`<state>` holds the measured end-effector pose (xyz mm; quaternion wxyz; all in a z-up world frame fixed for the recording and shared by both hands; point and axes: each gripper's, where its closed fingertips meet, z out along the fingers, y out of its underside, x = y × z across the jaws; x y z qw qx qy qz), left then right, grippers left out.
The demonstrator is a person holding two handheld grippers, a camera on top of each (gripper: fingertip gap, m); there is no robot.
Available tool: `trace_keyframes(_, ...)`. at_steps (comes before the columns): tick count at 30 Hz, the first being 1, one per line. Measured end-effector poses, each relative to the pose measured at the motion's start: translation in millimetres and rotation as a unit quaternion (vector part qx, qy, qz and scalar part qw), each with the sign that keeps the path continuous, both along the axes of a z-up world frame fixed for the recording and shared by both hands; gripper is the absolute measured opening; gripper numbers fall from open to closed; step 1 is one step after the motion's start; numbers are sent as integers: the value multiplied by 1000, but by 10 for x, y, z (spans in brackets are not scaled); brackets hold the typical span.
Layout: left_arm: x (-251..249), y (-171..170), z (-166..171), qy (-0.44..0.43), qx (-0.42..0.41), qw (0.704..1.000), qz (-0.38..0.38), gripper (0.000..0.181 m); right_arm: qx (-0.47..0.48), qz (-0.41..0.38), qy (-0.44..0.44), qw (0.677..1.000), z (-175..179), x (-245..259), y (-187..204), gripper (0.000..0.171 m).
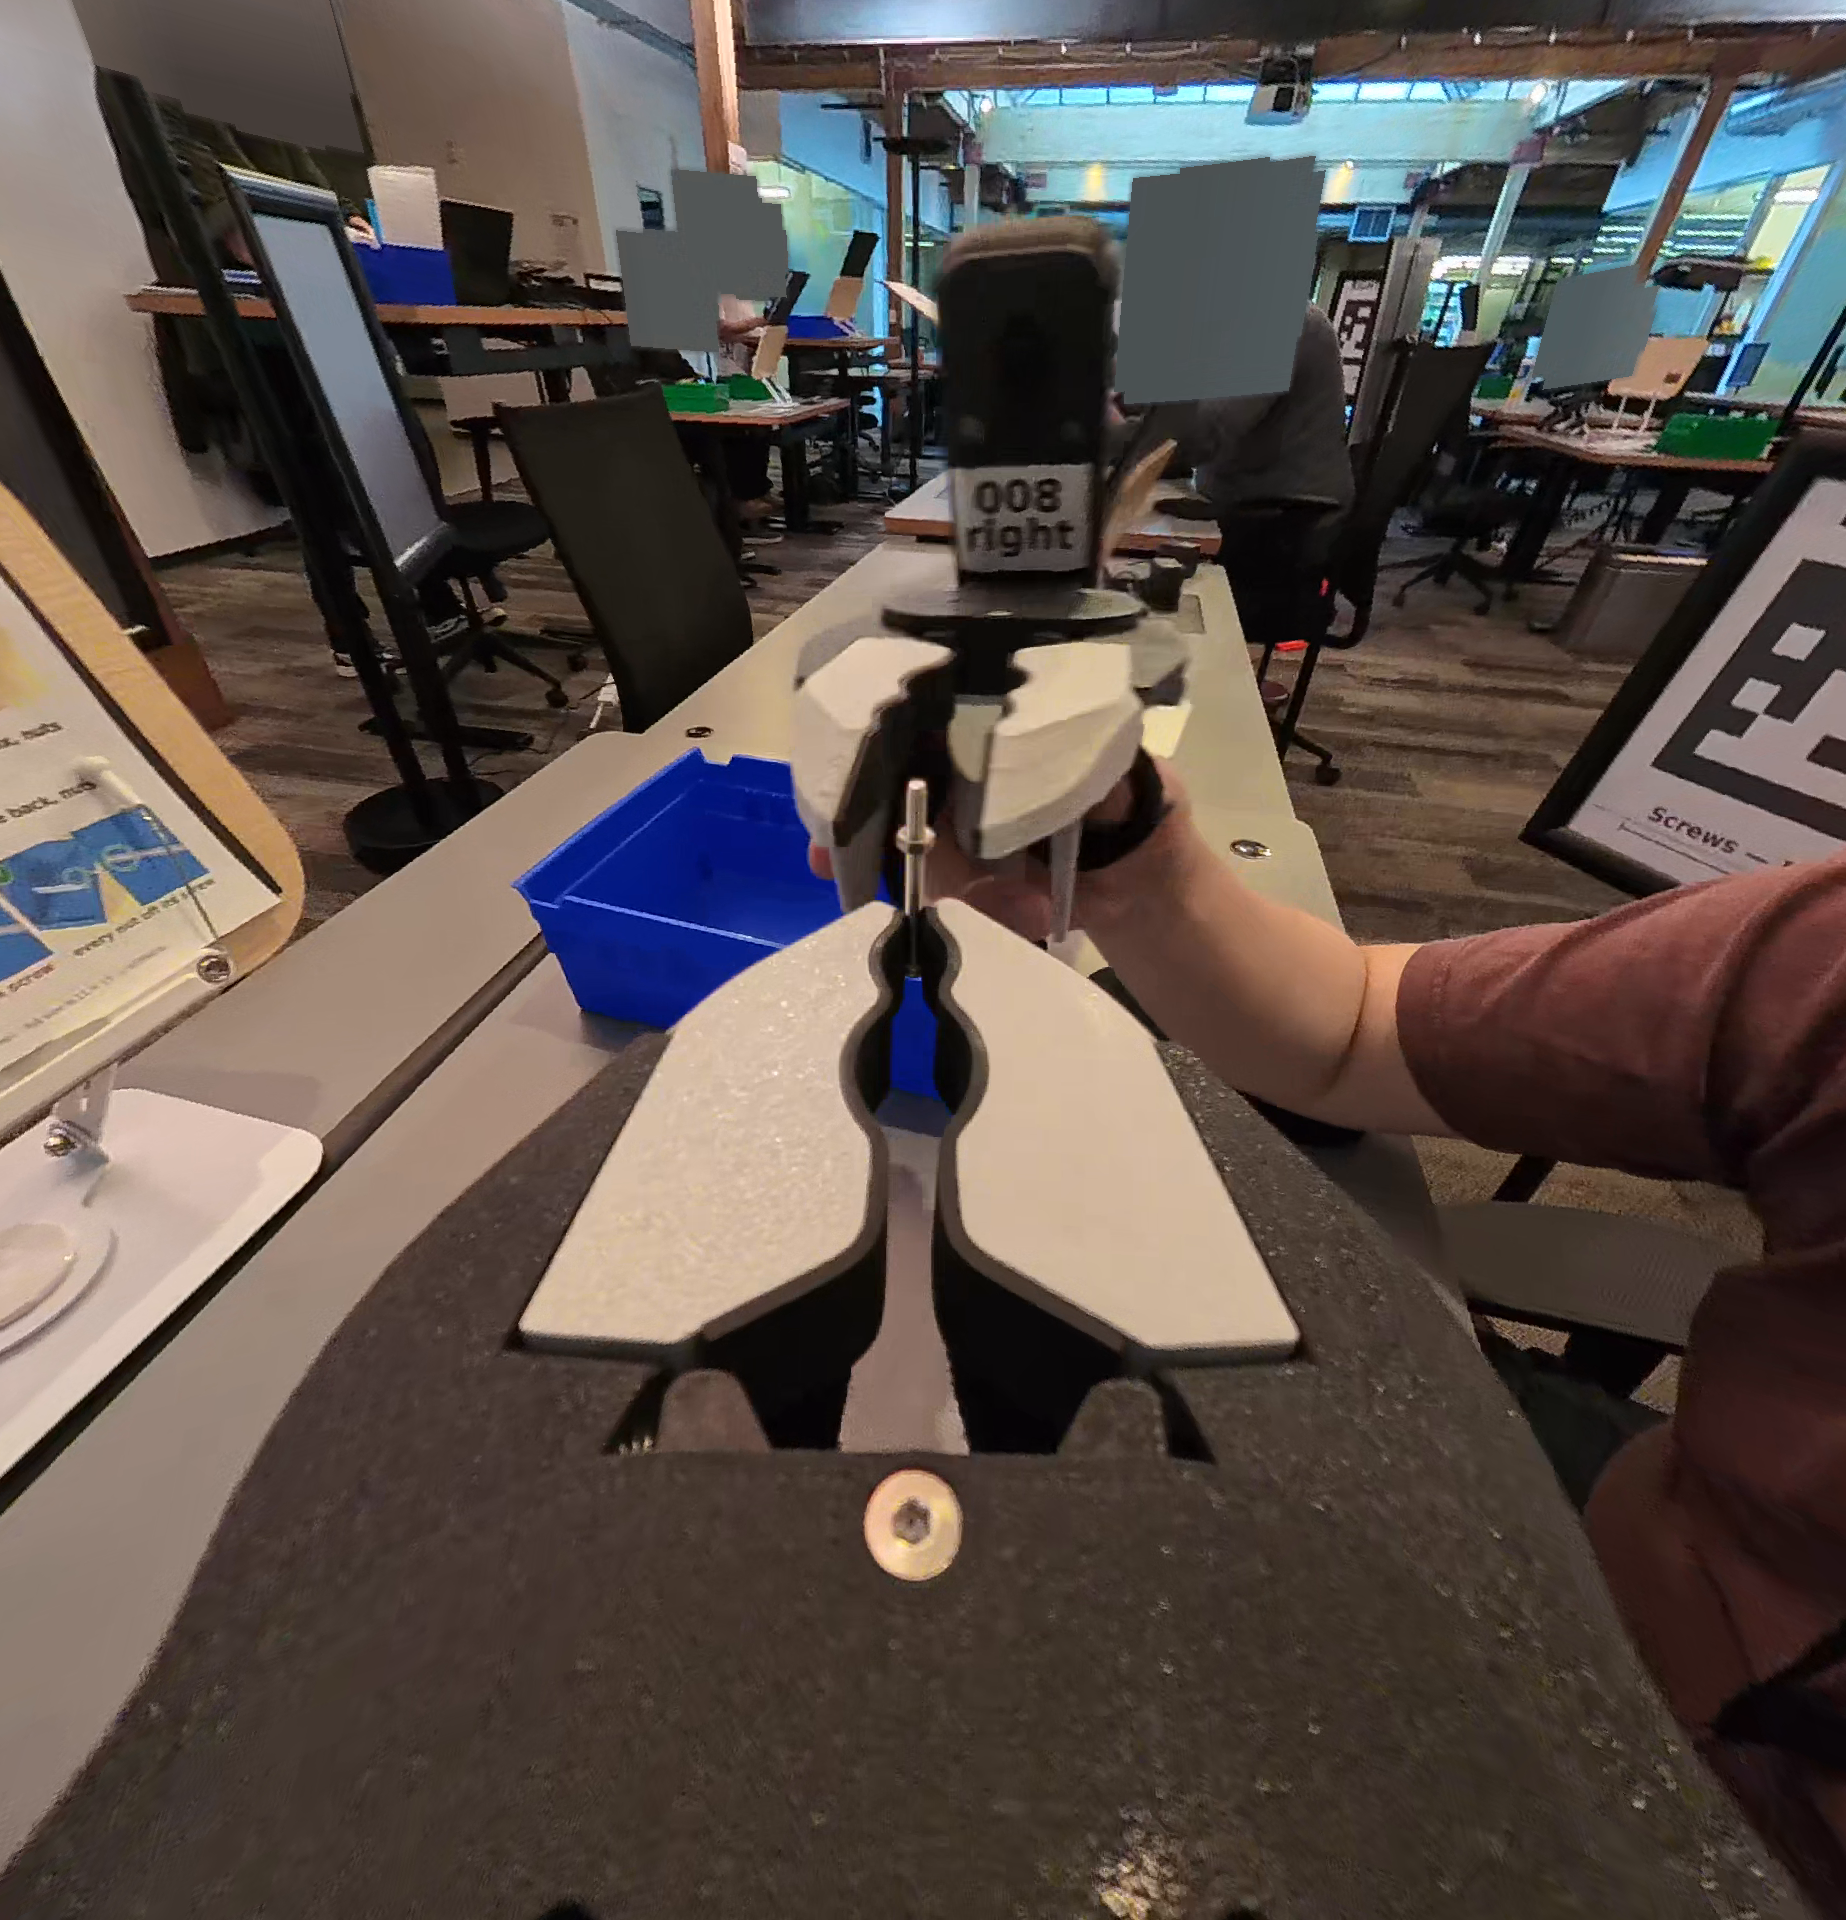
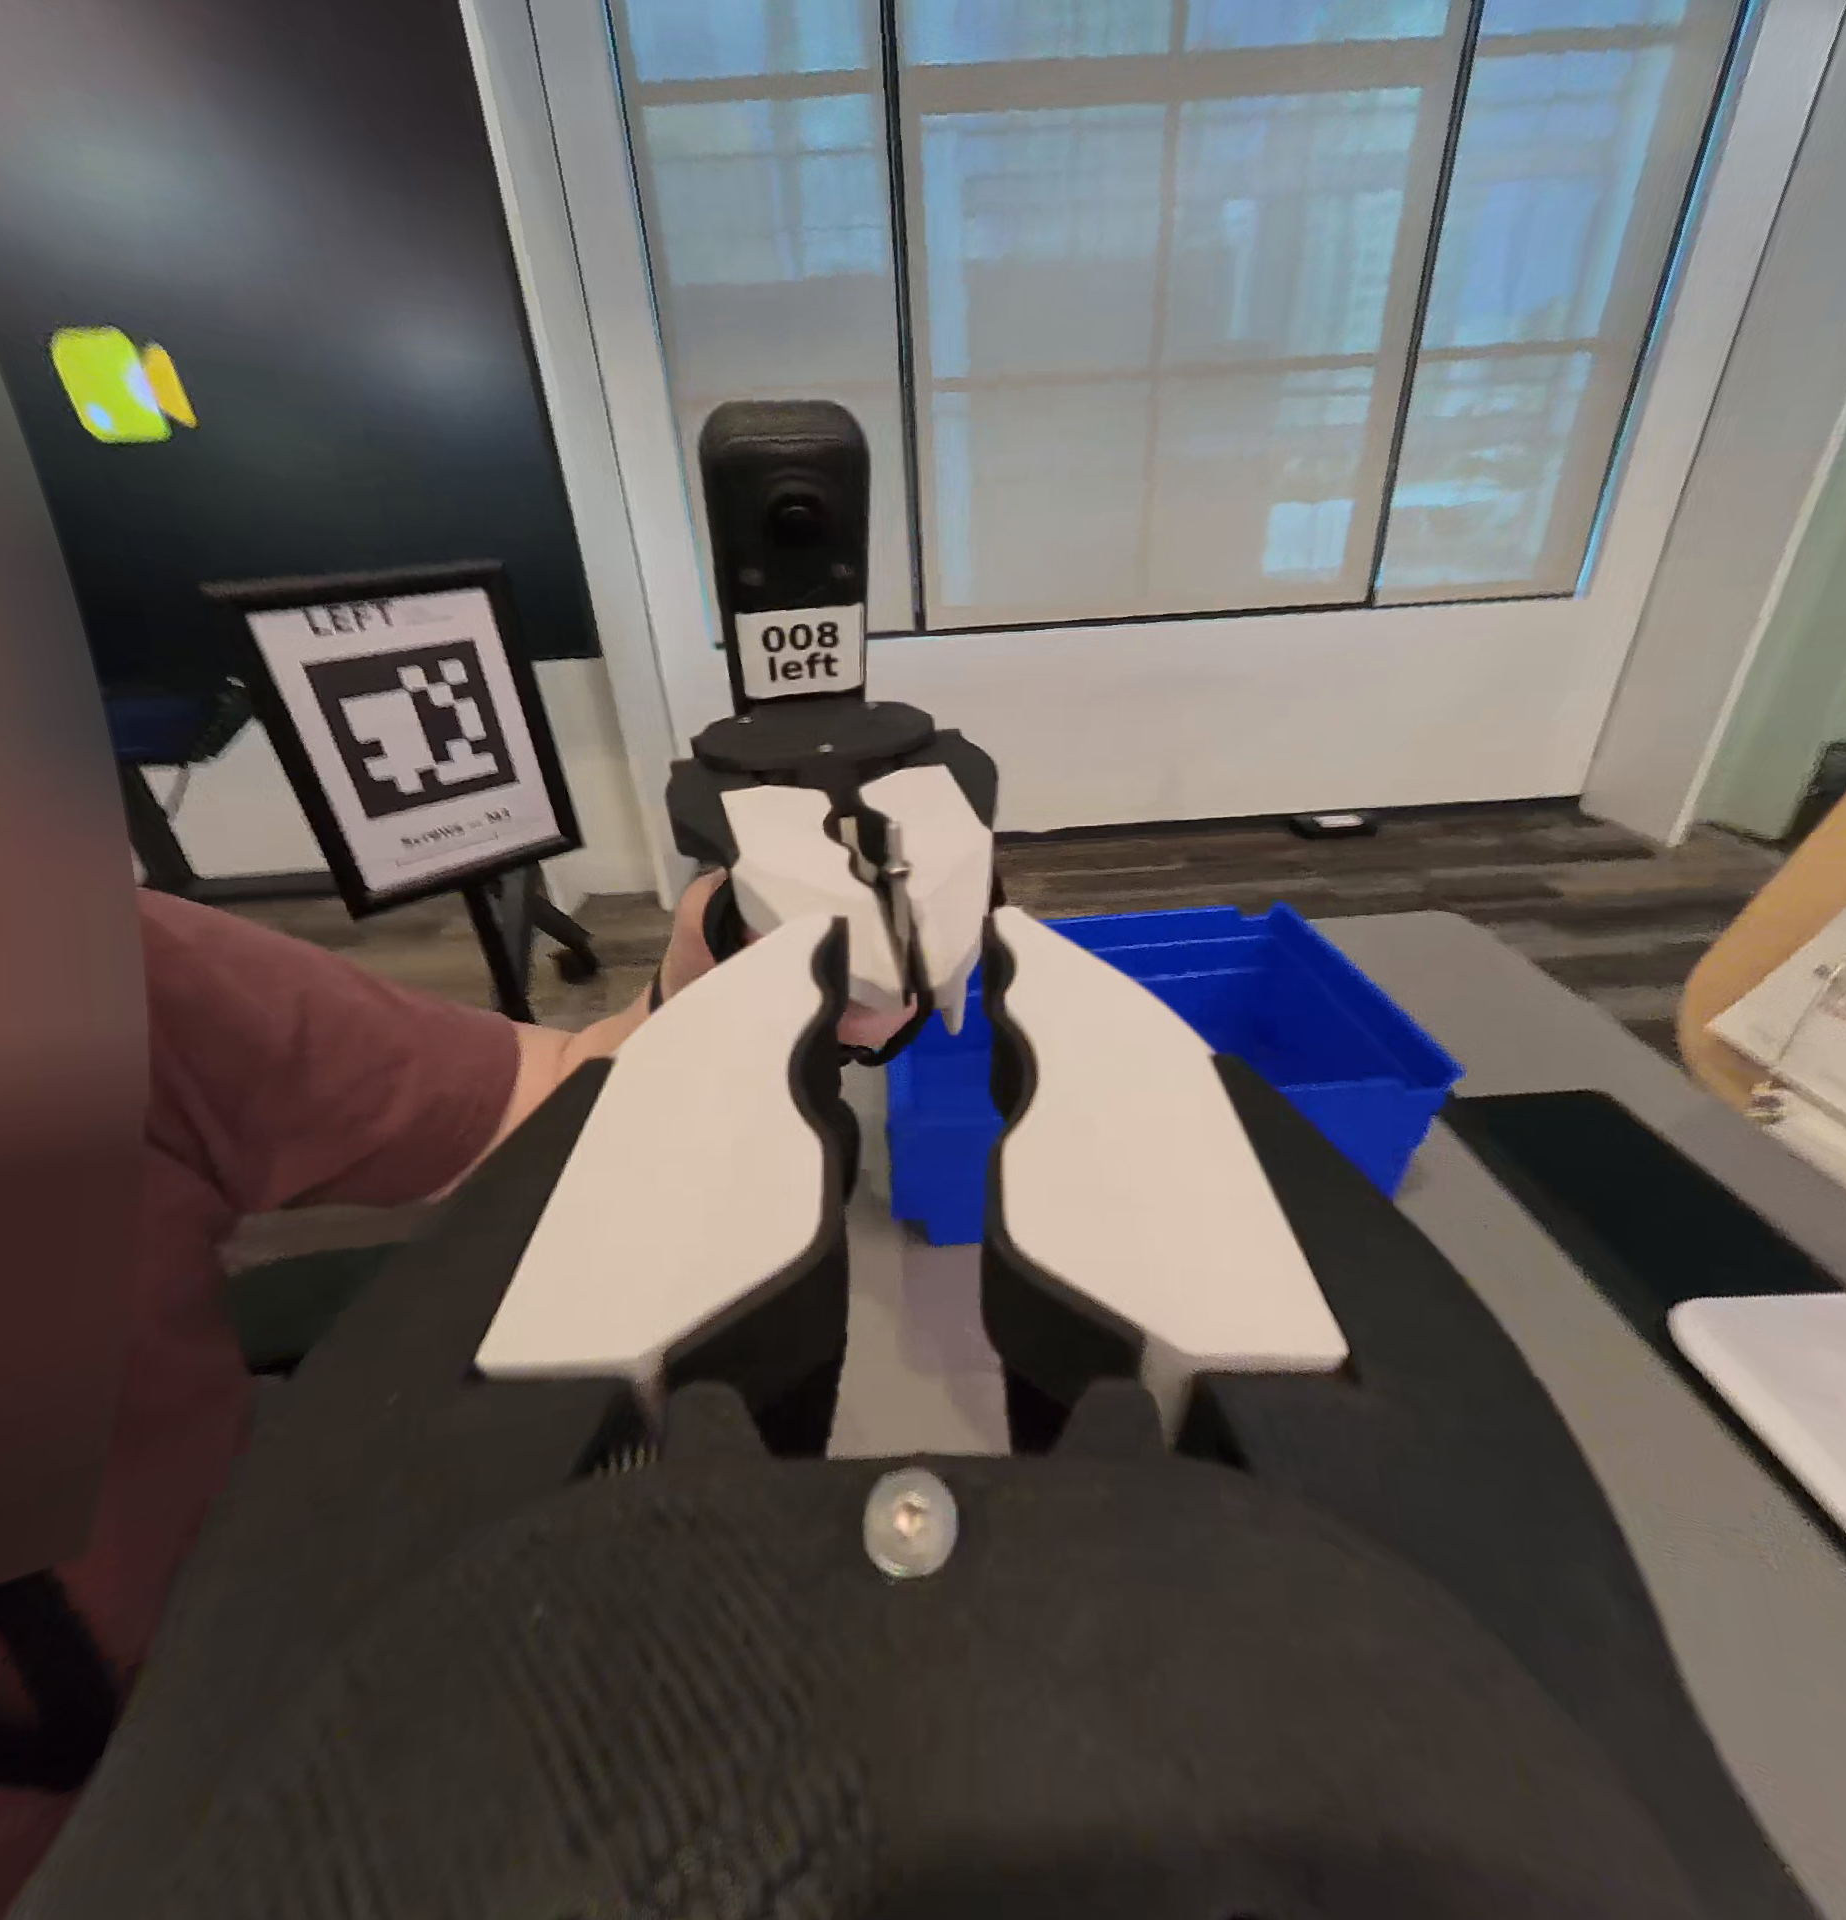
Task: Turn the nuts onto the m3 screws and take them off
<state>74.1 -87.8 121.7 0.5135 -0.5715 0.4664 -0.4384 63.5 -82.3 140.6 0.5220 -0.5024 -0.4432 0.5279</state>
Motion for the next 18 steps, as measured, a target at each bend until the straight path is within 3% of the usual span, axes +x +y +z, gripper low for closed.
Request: trace_keyframes(18, 58, -124, -52, 13, -4, 999, -41, 3, -62, 98, 17, 993, -46, -59, -134, 3)
